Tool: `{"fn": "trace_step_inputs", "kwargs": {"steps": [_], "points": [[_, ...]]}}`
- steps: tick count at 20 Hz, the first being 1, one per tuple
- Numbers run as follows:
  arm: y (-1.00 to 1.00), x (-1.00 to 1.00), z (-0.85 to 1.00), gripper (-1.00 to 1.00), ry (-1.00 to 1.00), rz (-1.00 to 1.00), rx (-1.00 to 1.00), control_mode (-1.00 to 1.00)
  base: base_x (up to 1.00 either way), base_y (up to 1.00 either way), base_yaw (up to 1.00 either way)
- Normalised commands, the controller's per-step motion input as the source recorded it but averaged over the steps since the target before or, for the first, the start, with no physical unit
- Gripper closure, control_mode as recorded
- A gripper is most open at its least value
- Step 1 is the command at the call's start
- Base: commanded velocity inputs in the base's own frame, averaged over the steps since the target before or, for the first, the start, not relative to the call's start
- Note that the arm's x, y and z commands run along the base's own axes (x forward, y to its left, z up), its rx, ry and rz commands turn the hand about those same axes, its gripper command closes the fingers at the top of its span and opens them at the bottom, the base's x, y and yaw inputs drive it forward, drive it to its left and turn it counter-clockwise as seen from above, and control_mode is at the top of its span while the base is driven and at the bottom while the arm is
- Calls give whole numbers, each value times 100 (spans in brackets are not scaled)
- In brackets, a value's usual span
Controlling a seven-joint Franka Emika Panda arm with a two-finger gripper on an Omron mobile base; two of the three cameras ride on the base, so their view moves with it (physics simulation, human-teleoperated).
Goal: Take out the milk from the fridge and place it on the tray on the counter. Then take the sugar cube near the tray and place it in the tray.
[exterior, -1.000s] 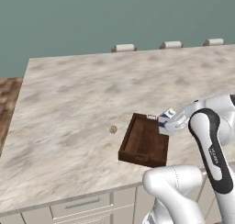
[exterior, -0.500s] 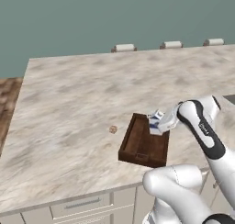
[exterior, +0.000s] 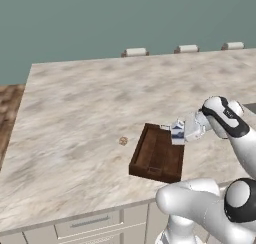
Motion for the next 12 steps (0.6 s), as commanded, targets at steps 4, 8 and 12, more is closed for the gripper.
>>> {"fn": "trace_step_inputs", "kwargs": {"steps": [4, 8, 12], "points": [[-1, 27, -18, 100, -1, 4, 0, -100, 0, 0, 0], [0, 19, -3, 100, -1, 0, 0, -100, 0, 0, 0], [0, 8, -10, 100, -1, 0, 0, -100, 0, 0, 0]]}}
